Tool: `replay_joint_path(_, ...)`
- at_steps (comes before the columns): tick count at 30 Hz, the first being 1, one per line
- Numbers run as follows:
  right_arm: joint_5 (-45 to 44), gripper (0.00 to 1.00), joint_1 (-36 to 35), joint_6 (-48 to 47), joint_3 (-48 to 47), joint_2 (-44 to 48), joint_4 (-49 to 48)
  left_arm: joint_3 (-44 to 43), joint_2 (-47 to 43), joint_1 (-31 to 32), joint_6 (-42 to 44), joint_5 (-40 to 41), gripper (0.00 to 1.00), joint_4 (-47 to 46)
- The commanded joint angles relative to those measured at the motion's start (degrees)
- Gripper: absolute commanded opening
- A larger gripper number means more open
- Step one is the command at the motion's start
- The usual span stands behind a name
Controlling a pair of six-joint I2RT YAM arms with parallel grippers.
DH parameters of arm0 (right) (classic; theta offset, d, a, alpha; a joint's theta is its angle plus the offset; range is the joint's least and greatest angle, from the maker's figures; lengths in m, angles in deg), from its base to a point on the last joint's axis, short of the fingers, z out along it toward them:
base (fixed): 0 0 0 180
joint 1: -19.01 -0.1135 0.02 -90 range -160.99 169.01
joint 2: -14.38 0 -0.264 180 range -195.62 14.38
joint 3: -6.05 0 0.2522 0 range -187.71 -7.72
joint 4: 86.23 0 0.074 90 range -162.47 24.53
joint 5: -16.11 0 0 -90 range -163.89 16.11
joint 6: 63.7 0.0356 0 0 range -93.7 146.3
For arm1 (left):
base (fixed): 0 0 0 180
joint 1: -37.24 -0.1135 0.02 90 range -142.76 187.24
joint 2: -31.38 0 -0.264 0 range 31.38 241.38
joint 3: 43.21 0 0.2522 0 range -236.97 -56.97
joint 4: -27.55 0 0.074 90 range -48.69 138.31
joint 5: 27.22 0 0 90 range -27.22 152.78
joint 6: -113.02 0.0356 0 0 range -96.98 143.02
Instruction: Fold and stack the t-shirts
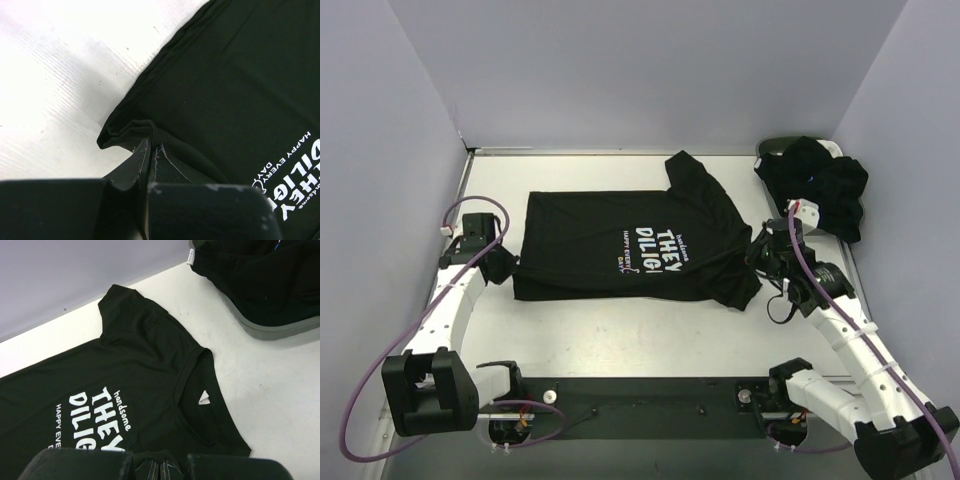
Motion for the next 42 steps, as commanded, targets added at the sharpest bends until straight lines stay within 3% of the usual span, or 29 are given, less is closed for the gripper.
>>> replay_joint_path(1, 5.95, 0.0, 3.23, -2.92, -2.88, -2.85, -2.33, -1.57, 1.29, -0.25, 0.69, -0.85, 0.0, -3.7)
replay_joint_path(10, 7.27, 0.0, 5.26, -5.74, -9.3, -0.4, 1.18, -2.09, -1.08, 0.63, 0.87, -2.34, 0.0, -3.08)
replay_joint_path(25, 6.04, 0.0, 5.7, -7.58, -8.52, 10.24, 5.49, 0.89, -13.21, 0.63, 2.8, -4.1, 0.0, 2.02)
replay_joint_path(42, 6.83, 0.0, 6.23, -7.58, -5.27, 13.49, 9.09, 2.48, -10.84, 2.56, 2.28, -6.47, 0.0, -0.89)
